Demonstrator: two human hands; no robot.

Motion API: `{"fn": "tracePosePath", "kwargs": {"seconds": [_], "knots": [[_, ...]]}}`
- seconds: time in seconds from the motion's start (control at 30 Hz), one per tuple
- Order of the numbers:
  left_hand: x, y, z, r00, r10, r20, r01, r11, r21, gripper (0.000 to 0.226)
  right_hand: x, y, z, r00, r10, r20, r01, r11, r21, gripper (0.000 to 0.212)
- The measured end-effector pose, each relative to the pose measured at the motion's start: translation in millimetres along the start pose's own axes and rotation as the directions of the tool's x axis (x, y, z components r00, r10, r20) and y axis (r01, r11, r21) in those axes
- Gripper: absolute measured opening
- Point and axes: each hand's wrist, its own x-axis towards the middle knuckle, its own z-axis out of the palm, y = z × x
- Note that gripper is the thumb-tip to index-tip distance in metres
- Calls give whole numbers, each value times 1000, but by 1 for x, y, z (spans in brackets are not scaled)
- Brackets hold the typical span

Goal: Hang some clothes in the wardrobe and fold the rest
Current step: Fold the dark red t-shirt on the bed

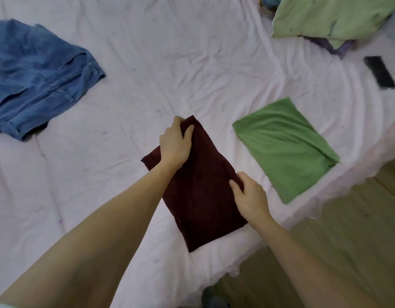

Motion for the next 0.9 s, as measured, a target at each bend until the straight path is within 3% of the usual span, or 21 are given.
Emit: {"fn": "tracePosePath", "kwargs": {"seconds": [0.33,0.57,0.77,0.9], "knots": [[-7,121,21,987,152,60,-144,982,-118,15,-8,10,-130,985,73,-157,-71,997,19,21],[35,178,94,975,215,57,-213,977,-31,21,51,62,-184,982,150,-117,-118,963,241,20],[106,189,241,981,101,166,-127,980,151,24,162,172,-188,973,227,-34,-229,971,-63,31],[137,175,306,975,31,220,-98,948,303,20,202,219,-179,978,207,-8,-206,966,-155,24]]}}
